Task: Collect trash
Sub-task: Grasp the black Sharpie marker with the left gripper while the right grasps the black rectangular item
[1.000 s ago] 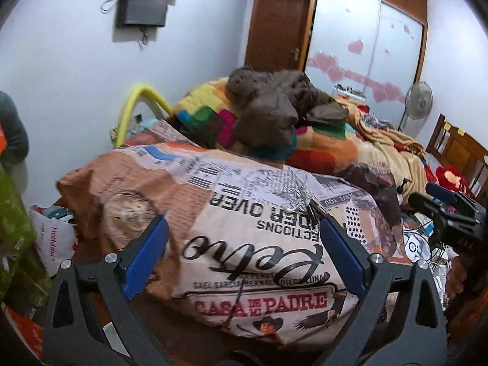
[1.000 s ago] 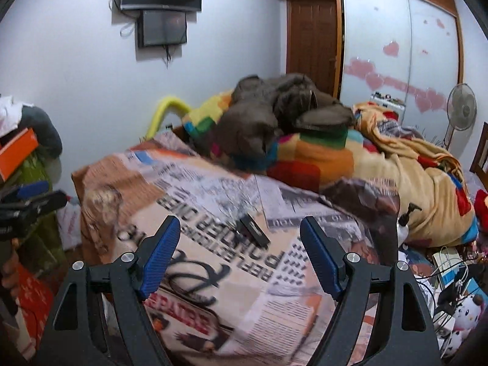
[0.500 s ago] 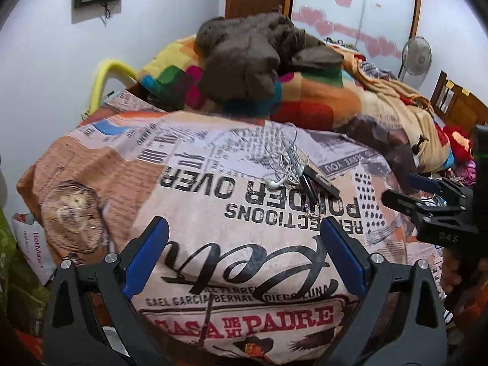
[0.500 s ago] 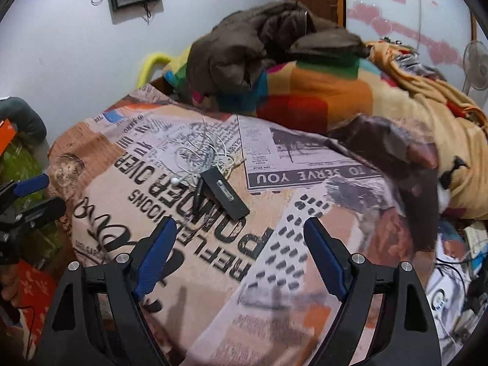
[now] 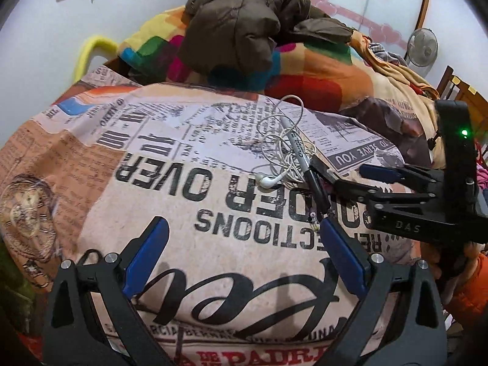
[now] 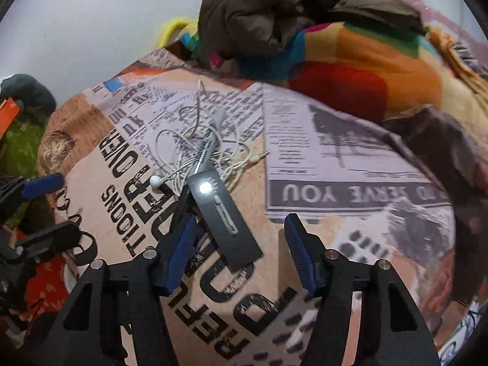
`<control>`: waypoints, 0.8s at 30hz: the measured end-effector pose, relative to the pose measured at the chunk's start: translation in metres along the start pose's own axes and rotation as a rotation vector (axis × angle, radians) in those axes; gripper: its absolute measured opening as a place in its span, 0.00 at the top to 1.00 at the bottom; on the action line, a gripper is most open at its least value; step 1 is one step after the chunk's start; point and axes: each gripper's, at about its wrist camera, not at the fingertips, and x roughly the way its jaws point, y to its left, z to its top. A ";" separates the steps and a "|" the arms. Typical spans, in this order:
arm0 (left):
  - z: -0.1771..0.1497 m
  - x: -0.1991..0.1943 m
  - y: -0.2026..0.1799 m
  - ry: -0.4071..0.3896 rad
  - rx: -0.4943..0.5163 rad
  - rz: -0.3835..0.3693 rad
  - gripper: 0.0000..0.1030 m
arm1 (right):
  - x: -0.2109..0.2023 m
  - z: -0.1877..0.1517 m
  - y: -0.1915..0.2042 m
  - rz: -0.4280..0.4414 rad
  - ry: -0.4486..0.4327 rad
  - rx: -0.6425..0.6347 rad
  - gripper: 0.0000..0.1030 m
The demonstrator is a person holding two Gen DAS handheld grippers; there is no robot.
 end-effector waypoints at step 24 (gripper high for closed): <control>0.033 0.071 -0.056 0.130 0.029 -0.119 0.73 | -0.025 -0.015 -0.036 -0.045 -0.040 0.130 0.77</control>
